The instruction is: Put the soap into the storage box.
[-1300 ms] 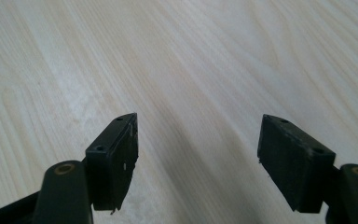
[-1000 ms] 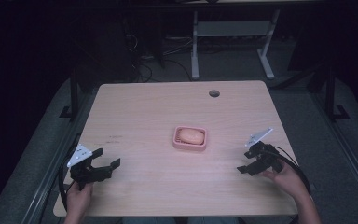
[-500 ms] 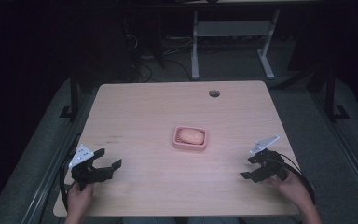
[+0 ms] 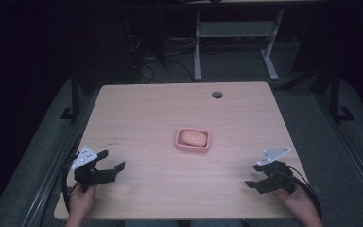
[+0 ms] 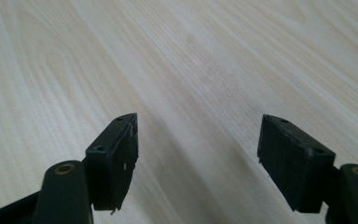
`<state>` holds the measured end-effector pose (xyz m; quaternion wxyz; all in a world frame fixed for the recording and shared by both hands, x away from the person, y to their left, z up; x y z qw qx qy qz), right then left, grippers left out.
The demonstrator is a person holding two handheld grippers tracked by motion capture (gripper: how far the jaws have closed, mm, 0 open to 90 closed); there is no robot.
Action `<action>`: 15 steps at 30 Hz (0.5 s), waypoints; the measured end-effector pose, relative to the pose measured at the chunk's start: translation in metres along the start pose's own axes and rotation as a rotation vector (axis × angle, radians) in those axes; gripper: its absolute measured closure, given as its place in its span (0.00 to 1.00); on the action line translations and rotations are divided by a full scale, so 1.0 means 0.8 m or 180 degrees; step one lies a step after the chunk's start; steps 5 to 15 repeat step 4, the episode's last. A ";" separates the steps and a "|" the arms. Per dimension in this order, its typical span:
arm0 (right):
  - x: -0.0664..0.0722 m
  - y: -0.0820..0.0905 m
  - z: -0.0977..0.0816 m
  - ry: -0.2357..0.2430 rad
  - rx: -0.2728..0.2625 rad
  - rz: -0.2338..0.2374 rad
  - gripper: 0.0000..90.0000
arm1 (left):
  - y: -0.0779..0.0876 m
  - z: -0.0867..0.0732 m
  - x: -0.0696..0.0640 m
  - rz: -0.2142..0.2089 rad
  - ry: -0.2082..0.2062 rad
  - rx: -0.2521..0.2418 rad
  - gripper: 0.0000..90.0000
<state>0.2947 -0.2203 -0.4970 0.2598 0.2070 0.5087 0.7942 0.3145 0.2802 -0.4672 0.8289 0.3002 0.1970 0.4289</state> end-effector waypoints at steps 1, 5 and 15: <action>0.003 0.001 -0.001 -0.0005 -0.0034 -0.0011 0.32 | 0.000 0.000 0.000 0.0002 -0.0005 -0.0001 0.16; 0.011 0.001 -0.002 -0.0012 -0.0098 -0.0024 0.31 | -0.001 0.001 0.000 0.0001 -0.0014 0.0003 0.16; 0.011 0.001 -0.002 -0.0012 -0.0098 -0.0024 0.31 | -0.001 0.001 0.000 0.0001 -0.0014 0.0003 0.16</action>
Point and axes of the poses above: each handheld gripper's, and its own axes: y roughly backward along the jaws, z roughly out of its top, x roughly to its left, the point moved 6 cm from there along -y, roughly forward along the jaws, and after that the axes turned 13 degrees about x, right-handed, at the moved point
